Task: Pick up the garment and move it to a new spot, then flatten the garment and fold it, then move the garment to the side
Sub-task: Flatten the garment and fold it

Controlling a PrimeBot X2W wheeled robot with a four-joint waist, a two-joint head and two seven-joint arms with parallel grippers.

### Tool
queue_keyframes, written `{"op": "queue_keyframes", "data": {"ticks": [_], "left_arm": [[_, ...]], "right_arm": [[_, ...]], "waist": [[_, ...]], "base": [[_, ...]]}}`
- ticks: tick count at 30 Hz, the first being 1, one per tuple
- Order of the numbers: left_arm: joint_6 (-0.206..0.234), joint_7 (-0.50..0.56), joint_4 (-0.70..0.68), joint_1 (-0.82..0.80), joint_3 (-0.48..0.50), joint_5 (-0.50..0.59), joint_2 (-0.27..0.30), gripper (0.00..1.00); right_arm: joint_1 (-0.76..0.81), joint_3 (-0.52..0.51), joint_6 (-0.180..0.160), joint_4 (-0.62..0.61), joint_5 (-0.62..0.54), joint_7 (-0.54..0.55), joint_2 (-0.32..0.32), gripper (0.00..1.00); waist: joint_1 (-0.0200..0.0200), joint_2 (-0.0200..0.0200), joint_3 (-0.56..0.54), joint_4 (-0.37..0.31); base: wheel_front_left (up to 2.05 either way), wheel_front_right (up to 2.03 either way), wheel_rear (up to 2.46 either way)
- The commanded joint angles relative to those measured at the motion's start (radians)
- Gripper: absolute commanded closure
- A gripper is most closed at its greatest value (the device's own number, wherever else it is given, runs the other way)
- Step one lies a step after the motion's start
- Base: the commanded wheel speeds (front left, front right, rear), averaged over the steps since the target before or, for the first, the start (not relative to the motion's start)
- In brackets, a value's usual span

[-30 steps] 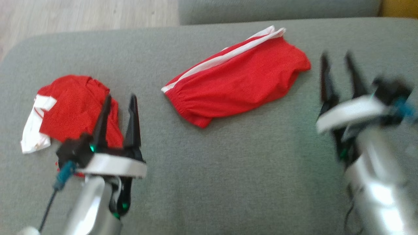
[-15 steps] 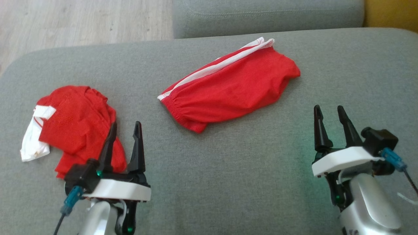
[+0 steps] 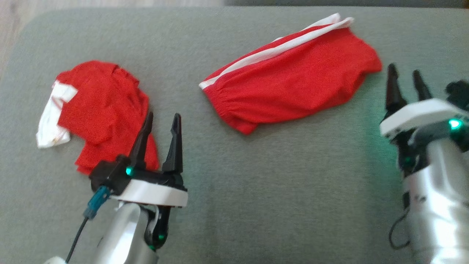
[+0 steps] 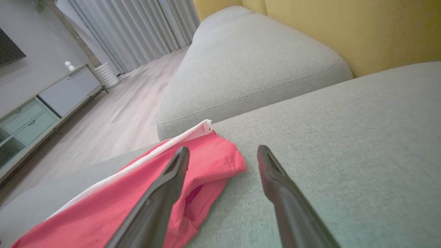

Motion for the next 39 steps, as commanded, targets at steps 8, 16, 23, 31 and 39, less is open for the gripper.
{"op": "queue_keyframes", "data": {"ticks": [8,16,23,31,39], "left_arm": [[-0.006,-0.005,-0.035,-0.083,-0.027,-0.031,0.003,0.0],[-0.006,-0.005,-0.039,-0.105,-0.047,-0.053,0.003,0.0],[-0.006,-0.005,-0.039,-0.112,-0.056,-0.063,0.003,0.0],[-0.006,-0.005,-0.033,-0.104,-0.045,-0.056,0.003,0.0],[-0.006,-0.005,-0.035,-0.08,-0.024,-0.045,0.003,0.0]], "right_arm": [[-0.211,-0.146,0.002,0.198,-0.05,0.09,-0.022,0.0],[-0.314,-0.26,0.002,0.411,-0.194,0.115,-0.061,0.0],[-0.367,-0.234,0.002,0.504,-0.26,0.11,-0.047,0.0],[-0.392,-0.187,0.002,0.526,-0.242,-0.009,-0.048,1.0],[-0.349,-0.148,0.002,0.507,-0.148,-0.121,-0.058,1.0]], "waist": [[-0.0002,-0.0001,0.102,0.121],[-0.0002,-0.0001,0.128,0.156],[-0.0002,-0.0001,0.136,0.163],[-0.0002,-0.0001,0.123,0.134],[-0.0002,-0.0001,0.067,0.074]], "base": [[0.0,0.0,0.0],[0.0,0.0,0.0],[0.0,0.0,0.0],[0.0,0.0,0.0],[0.0,0.0,0.0]]}}
